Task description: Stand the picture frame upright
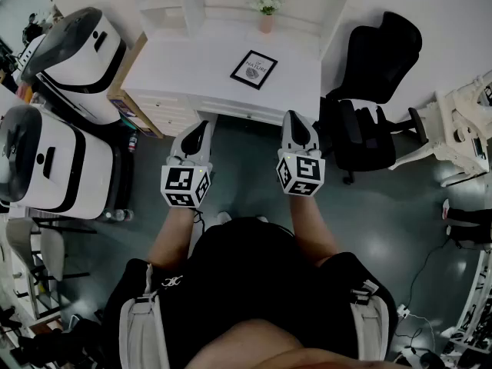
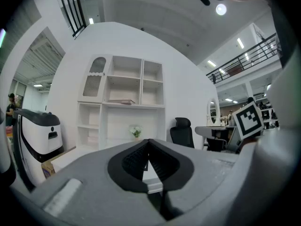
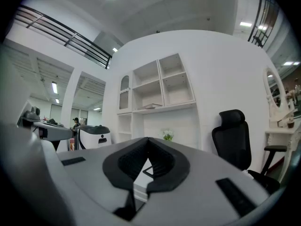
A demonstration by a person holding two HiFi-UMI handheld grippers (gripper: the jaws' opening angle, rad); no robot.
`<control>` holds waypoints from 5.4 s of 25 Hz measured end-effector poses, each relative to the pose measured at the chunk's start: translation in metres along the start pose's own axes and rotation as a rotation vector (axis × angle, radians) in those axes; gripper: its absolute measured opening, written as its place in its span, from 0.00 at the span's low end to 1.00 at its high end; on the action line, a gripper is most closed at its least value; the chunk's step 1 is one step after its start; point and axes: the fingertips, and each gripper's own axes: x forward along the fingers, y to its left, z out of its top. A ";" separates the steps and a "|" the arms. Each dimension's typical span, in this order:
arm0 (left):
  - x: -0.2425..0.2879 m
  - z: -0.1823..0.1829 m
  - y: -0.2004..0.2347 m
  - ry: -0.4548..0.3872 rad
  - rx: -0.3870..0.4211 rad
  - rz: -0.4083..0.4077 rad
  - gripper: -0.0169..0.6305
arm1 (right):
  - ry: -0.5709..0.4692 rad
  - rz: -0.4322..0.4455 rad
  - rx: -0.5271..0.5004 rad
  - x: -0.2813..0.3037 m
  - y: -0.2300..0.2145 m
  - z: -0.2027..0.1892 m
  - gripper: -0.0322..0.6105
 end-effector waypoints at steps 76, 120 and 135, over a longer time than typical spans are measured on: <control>0.438 0.000 0.189 0.101 0.013 -0.175 0.05 | 0.103 -0.157 0.042 0.416 -0.124 -0.035 0.05; 0.477 -0.180 0.229 0.627 -0.157 -0.527 0.36 | 0.637 -0.446 0.294 0.384 -0.126 -0.271 0.22; 0.475 -0.207 0.237 0.687 -0.184 -0.546 0.36 | 0.843 -0.476 0.355 0.373 -0.123 -0.338 0.22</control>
